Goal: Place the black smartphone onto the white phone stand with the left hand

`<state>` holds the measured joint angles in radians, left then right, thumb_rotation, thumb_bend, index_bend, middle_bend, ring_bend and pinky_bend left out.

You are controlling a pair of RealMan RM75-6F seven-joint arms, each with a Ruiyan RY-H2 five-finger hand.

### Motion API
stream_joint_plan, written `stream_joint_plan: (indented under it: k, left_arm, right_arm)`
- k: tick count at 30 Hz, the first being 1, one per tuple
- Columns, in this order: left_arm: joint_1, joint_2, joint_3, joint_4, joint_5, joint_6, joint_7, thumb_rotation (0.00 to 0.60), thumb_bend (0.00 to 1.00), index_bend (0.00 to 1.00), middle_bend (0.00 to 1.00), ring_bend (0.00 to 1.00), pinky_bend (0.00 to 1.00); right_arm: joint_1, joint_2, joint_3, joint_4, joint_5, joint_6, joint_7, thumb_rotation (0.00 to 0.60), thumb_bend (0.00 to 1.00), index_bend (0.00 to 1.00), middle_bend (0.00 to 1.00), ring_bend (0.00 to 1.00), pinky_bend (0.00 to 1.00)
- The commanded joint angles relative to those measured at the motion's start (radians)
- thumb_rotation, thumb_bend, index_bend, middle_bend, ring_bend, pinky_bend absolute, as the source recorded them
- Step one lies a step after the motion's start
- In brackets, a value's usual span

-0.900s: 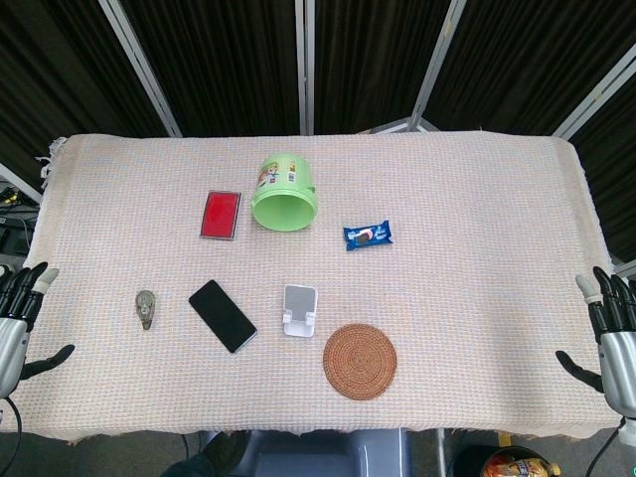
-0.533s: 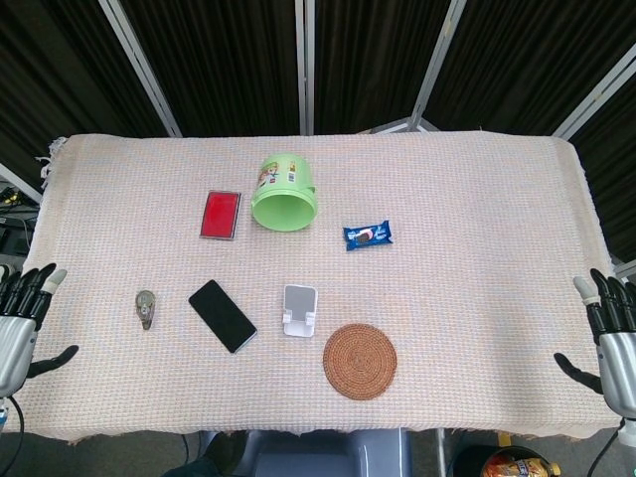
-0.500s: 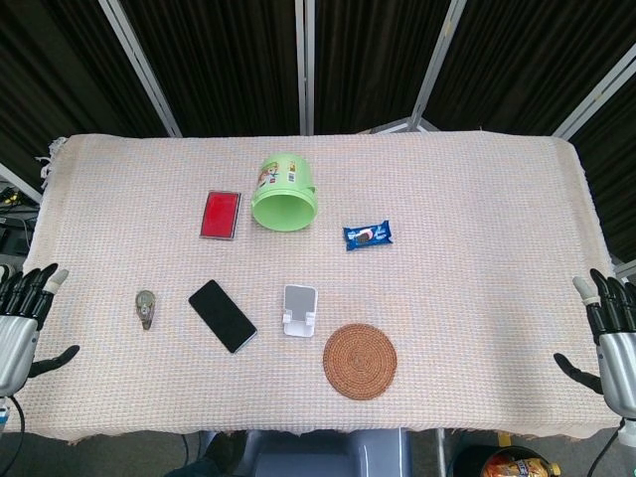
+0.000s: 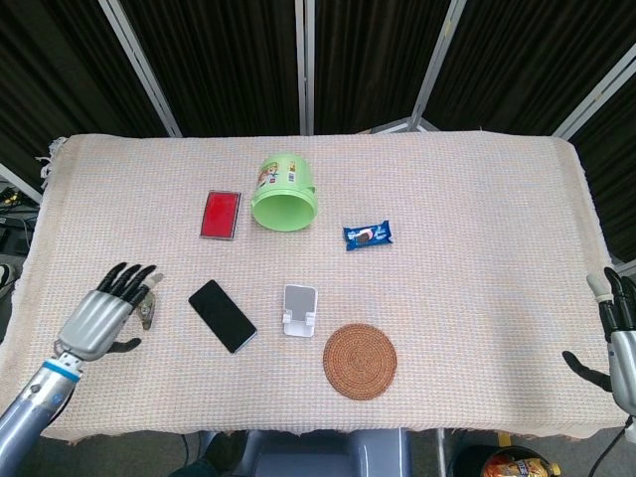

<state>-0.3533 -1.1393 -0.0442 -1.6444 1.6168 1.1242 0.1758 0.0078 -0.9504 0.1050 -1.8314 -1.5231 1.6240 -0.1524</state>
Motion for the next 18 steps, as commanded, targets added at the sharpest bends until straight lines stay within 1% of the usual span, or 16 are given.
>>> stream_joint_plan:
  k: [1, 7, 11, 14, 18]
  left_arm:
    - [-0.128, -0.104, 0.002, 0.128, 0.083, -0.126, -0.053, 0.600, 0.00, 0.12, 0.00, 0.06, 0.05]
    - [-0.246, -0.225, 0.012, 0.283, 0.144, -0.222, -0.104, 0.600, 0.00, 0.16, 0.01, 0.09, 0.07]
    - [-0.296, -0.282, 0.022, 0.348, 0.161, -0.265, -0.125, 0.600, 0.00, 0.17, 0.02, 0.10, 0.08]
    - [-0.321, -0.316, 0.031, 0.382, 0.165, -0.280, -0.144, 0.600, 0.00, 0.17, 0.02, 0.10, 0.09]
    - [-0.347, -0.361, 0.055, 0.431, 0.170, -0.284, -0.173, 0.600, 0.00, 0.18, 0.03, 0.11, 0.11]
  right_arm:
    - [0.005, 0.001, 0.011, 0.001, 0.032, -0.014, -0.010, 0.600, 0.00, 0.00, 0.00, 0.00, 0.00]
    - [0.007, -0.003, 0.019, -0.003, 0.061, -0.021, -0.035, 0.600, 0.00, 0.00, 0.00, 0.00, 0.00]
    - [0.009, -0.006, 0.022, -0.003, 0.078, -0.029, -0.050, 0.600, 0.00, 0.00, 0.00, 0.00, 0.00]
    - [0.010, -0.006, 0.025, -0.002, 0.091, -0.033, -0.054, 0.600, 0.00, 0.00, 0.00, 0.00, 0.00]
    - [0.010, -0.005, 0.028, -0.001, 0.102, -0.036, -0.050, 0.600, 0.00, 0.00, 0.00, 0.00, 0.00]
